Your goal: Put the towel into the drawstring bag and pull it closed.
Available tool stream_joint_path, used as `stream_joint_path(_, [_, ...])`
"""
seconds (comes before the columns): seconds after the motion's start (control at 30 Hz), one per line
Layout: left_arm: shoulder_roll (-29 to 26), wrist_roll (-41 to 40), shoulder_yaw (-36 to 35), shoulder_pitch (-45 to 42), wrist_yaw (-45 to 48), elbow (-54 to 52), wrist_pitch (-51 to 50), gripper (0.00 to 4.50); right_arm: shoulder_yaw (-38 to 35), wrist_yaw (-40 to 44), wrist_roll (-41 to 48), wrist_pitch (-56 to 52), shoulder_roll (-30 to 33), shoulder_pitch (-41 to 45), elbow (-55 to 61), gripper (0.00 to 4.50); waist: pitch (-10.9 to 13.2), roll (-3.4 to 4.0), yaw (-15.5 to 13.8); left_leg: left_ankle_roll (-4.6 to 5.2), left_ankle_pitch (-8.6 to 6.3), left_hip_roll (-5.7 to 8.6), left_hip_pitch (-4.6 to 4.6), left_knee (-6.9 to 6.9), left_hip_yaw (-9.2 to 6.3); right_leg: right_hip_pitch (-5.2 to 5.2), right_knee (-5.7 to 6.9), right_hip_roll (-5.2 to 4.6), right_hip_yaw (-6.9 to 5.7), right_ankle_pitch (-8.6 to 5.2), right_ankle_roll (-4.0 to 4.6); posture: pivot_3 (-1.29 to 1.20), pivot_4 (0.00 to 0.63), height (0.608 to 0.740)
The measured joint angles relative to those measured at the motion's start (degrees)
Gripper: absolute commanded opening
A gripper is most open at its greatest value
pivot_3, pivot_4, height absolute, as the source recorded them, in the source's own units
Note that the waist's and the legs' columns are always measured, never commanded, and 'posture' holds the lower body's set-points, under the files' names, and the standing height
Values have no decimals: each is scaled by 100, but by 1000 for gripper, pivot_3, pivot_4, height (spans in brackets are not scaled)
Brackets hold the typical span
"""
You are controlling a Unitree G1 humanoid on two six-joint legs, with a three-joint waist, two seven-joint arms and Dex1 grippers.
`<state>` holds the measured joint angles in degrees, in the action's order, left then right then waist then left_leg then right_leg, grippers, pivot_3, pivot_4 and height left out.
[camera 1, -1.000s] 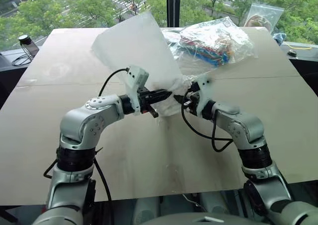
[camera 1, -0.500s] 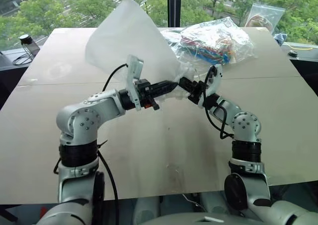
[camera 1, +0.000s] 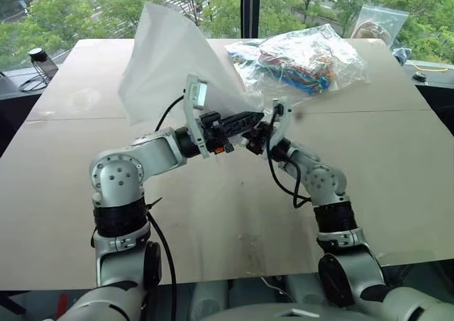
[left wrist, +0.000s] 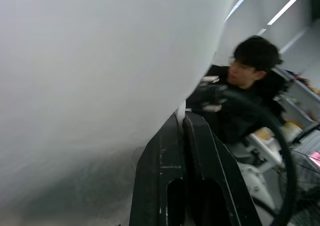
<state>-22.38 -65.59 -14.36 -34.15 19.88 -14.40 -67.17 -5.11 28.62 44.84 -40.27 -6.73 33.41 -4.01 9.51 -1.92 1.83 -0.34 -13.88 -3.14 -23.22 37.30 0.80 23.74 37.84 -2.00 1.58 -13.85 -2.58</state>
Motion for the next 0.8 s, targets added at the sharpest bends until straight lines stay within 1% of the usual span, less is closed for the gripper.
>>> stream_joint_path(0.1, [-365, 125, -91, 2, 30, 108, 118, 0, -555, -114, 748, -382, 123, -162, 176, 5, 1, 1, 9, 0, 0, 0, 0, -1, -1, 0, 0, 1, -1, 0, 0, 0, 150, 740])
stream_joint_path(0.2, [-651, 284, -82, 63, 235, 129, 250, 0, -913, -263, 1184, -575, 235, -146, 199, 5, 3, 4, 36, 0, 0, 1, 1, -2, 2, 1, -1, 1, 0, -1, 1, 0, 150, 740])
stream_joint_path(0.33, [-785, 400, 71, 41, 526, 136, 346, 0, -951, -355, 1441, -707, 219, -48, 186, 5, 9, 14, 45, 1, 0, 0, -1, -4, 1, 2, 0, 3, 0, -1, 1, 0, 150, 740])
stream_joint_path(0.43, [-602, 354, 152, -324, 530, 176, 343, 0, -876, -415, 1475, -670, 170, 177, 175, 5, 12, 16, 23, 1, 0, 0, -10, 2, -6, 3, -2, 3, -8, -1, 1, 0, 150, 740])
stream_joint_path(0.5, [-470, 252, 143, -689, 472, 266, 332, 0, -600, -368, 1169, -491, 192, 205, 204, 5, 11, 16, 13, 1, 0, 1, -12, 2, -7, 3, -6, 2, -9, -1, 0, 0, 150, 740])
stream_joint_path(0.53, [-376, 165, 140, -894, 420, 333, 283, 0, -351, -365, 852, -309, 171, 204, 197, 5, 12, 17, 21, 1, 0, 2, -15, 2, -6, 6, -7, 2, -8, -1, -1, 0, 150, 740])
stream_joint_path(0.6, [-250, 24, 143, -1060, 344, 385, 218, 0, -155, -408, 582, -105, 43, 206, 153, 5, 12, 17, 48, 0, 0, 2, -24, 2, -6, 19, -6, 2, -6, 0, -1, 0, 150, 740])
stream_joint_path(0.67, [-51, -244, 137, -1018, 145, 384, 75, 0, -164, -436, 541, 93, -75, 210, 121, 5, 12, 17, 50, -1, 1, 1, -48, 3, -8, 44, 0, 1, -7, 0, 0, 0, 150, 740])
stream_joint_path(0.73, [-17, -345, 131, -932, 52, 374, 9, 0, -174, -439, 538, 162, -80, 211, 116, 5, 12, 17, 47, -1, 1, 1, -55, 4, -10, 49, 0, 0, -8, 0, 0, 0, 150, 740])
stream_joint_path(0.8, [123, -667, 134, -583, -219, 187, -96, 0, -351, -558, 630, 372, -94, 250, 40, 5, 12, 17, 49, -1, 1, 0, -54, 4, -6, 49, 1, -4, -5, 0, 0, 0, 150, 740])
